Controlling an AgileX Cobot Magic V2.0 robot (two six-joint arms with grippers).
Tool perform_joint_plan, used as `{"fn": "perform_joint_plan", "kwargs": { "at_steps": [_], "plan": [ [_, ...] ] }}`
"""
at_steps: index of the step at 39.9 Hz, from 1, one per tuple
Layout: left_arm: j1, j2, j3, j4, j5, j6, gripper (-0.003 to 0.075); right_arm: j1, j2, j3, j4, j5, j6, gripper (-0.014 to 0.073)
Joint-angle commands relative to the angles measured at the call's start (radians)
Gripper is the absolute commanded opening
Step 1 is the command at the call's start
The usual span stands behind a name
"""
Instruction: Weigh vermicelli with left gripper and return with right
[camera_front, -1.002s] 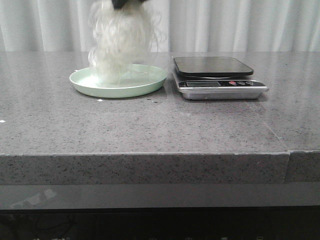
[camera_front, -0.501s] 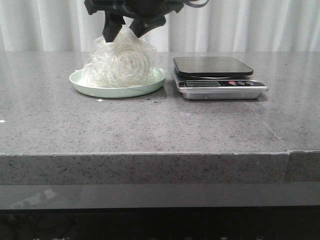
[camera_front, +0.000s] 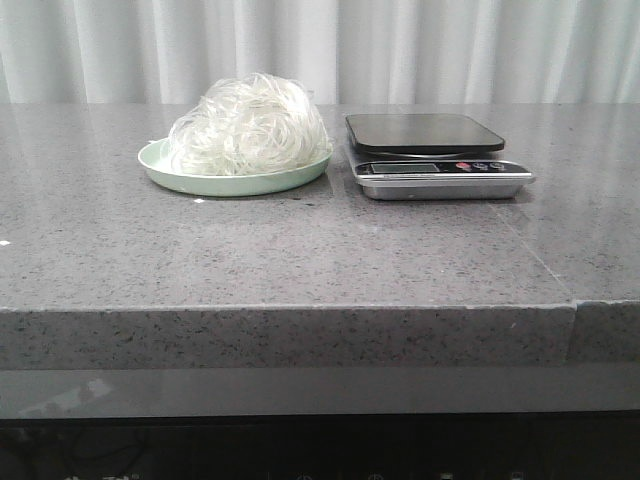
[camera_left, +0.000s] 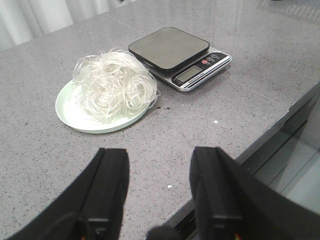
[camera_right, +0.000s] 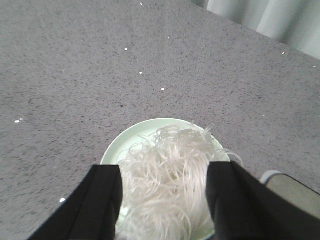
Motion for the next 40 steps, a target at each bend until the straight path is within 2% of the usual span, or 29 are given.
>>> {"fn": "perform_joint_plan", "kwargs": {
  "at_steps": [1,11,23,32,40],
  "plan": [
    [-0.004,0.002,-0.026,-0.006,-0.081,-0.005,0.0388,-0.002,-0.131,-0.003,-0.010,0.001,0.026,0.0496],
    [-0.004,0.002,-0.026,-0.006,-0.081,-0.005,0.0388,-0.002,-0.414,0.293,-0.019,-0.047,0.035,0.0496],
    [-0.004,0.002,-0.026,-0.006,-0.081,-0.005,0.0388,-0.002,-0.751,0.624,-0.036,-0.028,0.035,0.0496],
    [-0.004,0.002,-0.026,-0.006,-0.081,-0.005,0.0388,-0.002,-0.924,0.774,-0.036,0.001,0.035,0.0496],
    [-0.004,0.002,-0.026,-0.006,-0.081,-0.005,0.0388,-0.002,-0.982,0.812,-0.055,0.068,0.035,0.0496]
  ]
}}
